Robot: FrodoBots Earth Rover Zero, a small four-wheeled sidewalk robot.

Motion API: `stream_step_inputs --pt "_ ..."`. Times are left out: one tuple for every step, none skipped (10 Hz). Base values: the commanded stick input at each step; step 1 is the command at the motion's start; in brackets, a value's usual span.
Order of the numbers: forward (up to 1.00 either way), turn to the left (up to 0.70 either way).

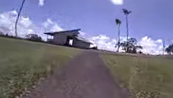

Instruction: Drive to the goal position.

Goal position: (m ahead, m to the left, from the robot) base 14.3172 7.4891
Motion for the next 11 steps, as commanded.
stream_step_inputs --pt "1.0 0.02" --pt "1.0 0.03" --pt "1.0 0.02" --pt "1.0 0.02" --pt "1.0 0.02" --pt "1.0 0.02" --pt "1.0 0.02" --pt "1.0 0.01" --pt "1.0 0.0" --pt "1.0 -0.11" --pt "1.0 -0.25"
